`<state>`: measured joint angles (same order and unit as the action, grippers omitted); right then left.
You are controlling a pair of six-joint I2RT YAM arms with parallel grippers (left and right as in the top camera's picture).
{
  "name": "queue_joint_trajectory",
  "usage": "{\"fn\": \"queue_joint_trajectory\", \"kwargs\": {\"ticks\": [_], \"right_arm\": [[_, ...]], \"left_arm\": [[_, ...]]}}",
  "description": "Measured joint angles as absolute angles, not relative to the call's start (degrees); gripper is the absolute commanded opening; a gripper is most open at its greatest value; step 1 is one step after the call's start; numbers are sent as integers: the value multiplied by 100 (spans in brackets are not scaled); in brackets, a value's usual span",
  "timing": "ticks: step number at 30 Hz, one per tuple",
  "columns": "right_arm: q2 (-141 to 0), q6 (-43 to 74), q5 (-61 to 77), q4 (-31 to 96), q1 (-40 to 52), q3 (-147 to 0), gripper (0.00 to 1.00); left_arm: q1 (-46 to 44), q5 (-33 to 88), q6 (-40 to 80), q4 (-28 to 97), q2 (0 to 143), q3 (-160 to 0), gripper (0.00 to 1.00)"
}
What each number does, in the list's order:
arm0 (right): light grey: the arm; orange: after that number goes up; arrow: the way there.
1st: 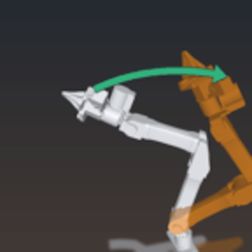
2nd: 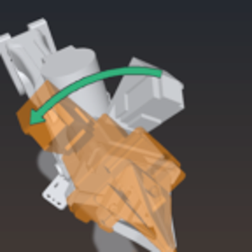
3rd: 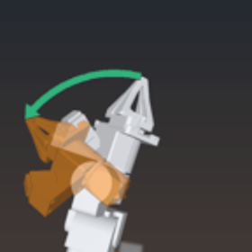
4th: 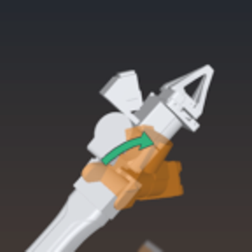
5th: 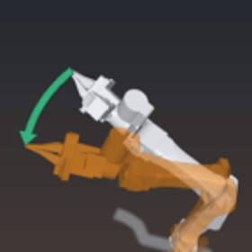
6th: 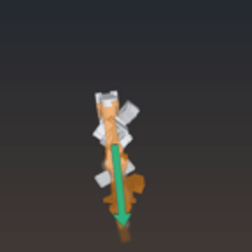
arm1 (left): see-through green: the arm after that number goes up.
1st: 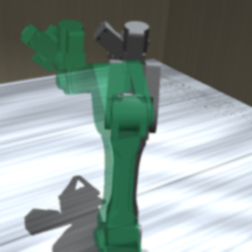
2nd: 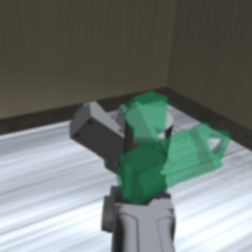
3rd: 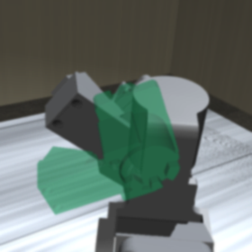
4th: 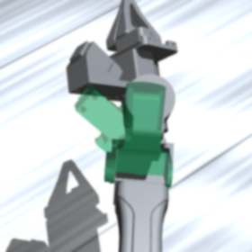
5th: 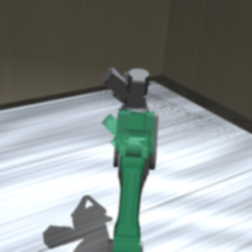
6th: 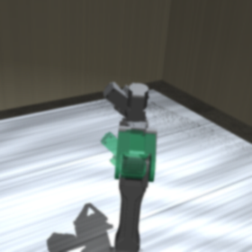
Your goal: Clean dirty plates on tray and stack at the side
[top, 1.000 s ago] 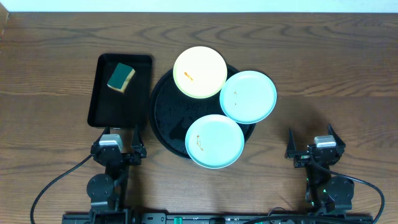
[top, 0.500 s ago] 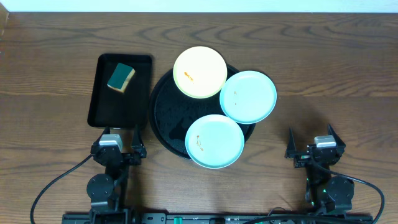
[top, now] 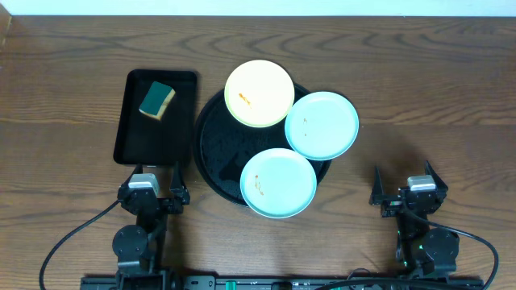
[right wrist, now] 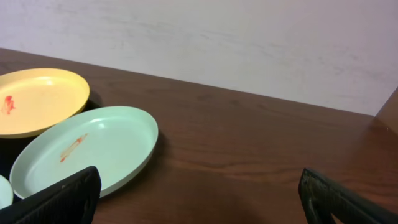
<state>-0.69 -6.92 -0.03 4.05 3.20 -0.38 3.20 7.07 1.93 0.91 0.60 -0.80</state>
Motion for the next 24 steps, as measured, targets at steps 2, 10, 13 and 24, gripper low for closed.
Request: {"fn": "queue_joint_trajectory", "kwargs": {"ticks": [2, 10, 13, 24], "right_arm": [[-69, -692, -3, 405, 320, -38, 99], [-69, -692, -3, 405, 320, -38, 99], [-69, -692, -3, 403, 320, -38, 99], [-69, -692, -3, 405, 320, -38, 99]], "left_arm": [[320, 707, 193, 91, 60, -80, 81], [320, 707, 193, 89, 60, -80, 81], [320, 707, 193, 91, 60, -80, 81], [320, 965, 768, -121, 69, -296, 81]]}}
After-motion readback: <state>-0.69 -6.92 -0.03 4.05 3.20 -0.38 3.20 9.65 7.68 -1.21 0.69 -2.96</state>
